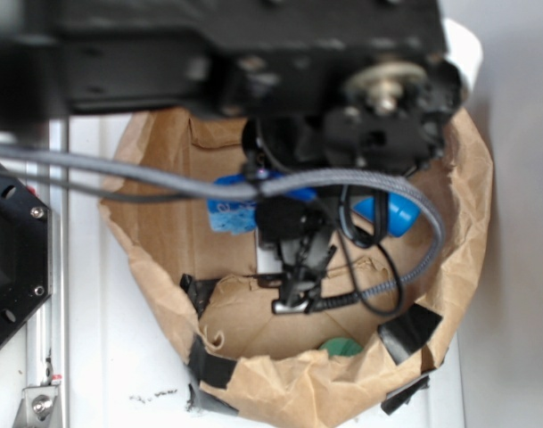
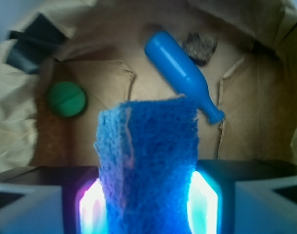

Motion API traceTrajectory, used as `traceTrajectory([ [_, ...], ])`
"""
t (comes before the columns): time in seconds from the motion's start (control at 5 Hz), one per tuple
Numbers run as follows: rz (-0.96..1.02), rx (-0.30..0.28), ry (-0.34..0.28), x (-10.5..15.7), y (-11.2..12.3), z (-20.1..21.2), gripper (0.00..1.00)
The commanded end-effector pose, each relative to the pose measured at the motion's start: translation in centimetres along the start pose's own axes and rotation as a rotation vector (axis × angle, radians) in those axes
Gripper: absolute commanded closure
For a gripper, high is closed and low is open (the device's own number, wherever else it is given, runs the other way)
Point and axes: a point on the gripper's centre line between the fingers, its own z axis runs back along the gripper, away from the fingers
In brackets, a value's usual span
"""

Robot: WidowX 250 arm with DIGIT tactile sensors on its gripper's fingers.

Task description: Grab the blue sponge.

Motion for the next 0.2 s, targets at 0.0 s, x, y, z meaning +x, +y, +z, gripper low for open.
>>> traceTrajectory([
  [0.0,-0.016,0.014,-0.1,1.09,0.3,1.91,1.0],
])
